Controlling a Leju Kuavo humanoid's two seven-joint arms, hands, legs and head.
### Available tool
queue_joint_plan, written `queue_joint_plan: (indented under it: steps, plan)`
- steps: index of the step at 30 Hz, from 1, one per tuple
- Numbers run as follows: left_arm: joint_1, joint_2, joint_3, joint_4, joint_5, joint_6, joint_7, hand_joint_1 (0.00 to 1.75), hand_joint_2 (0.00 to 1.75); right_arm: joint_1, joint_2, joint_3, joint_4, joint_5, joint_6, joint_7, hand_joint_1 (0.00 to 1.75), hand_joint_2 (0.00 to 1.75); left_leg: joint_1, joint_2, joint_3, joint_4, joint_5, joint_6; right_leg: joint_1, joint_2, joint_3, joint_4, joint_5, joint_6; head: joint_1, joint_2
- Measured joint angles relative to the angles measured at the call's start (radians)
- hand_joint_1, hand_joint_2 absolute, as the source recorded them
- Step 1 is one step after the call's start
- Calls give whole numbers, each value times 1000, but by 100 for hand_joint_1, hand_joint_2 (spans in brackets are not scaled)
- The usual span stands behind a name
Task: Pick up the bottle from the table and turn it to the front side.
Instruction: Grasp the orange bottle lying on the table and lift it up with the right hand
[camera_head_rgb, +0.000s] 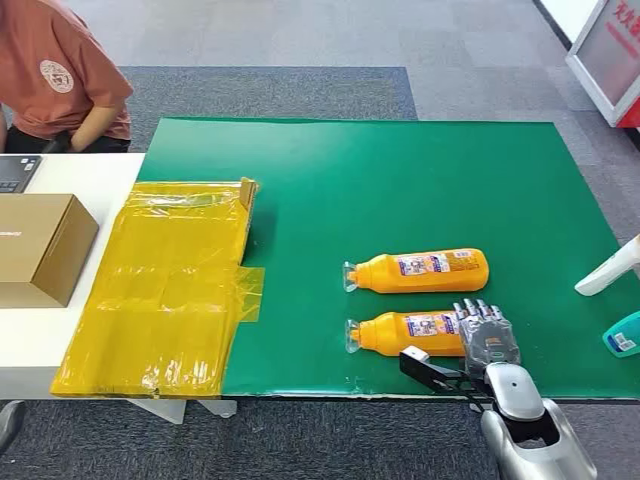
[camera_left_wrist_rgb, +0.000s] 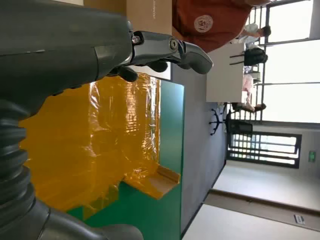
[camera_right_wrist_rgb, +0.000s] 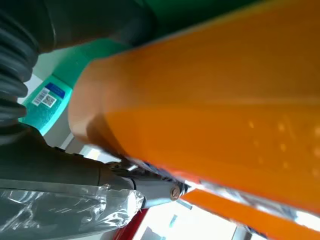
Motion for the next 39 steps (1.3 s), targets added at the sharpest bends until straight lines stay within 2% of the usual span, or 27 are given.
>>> queue_joint_plan:
  steps: [16,18,22,25,34,39]
  plan:
    - [3,-1,-1,0,0,2,-4,0,175,-30,16,2,23,-21,-24,-42,175,175,0,0,0,0,0,0,0,0,0,0,0,0,0,0]
    - [3,-1,-1,0,0,-2,-8,0,175,-32,23,-1,20,-108,-34,-83,175,175,0,0,0,0,0,0,0,0,0,0,0,0,0,0]
    - [-3,2,-1,1,4,-11,-21,0,175,-26,28,-13,-8,-452,-18,-201,175,175,0,0,1,0,0,0,0,0,0,0,0,0,0,0]
    - [-6,10,-3,5,7,-7,-32,0,175,-15,29,-20,-38,-632,-9,-247,175,175,0,0,0,0,0,0,0,0,0,0,0,0,0,0]
    - [-22,39,-21,22,11,20,-49,0,175,-37,29,-20,-118,-873,-3,-289,175,175,0,0,0,0,0,0,0,0,0,0,0,0,0,0]
    - [-43,66,-79,36,-27,77,-58,0,175,-98,38,8,-139,-952,-5,-312,175,175,0,0,0,0,1,0,0,0,0,0,0,0,0,0]
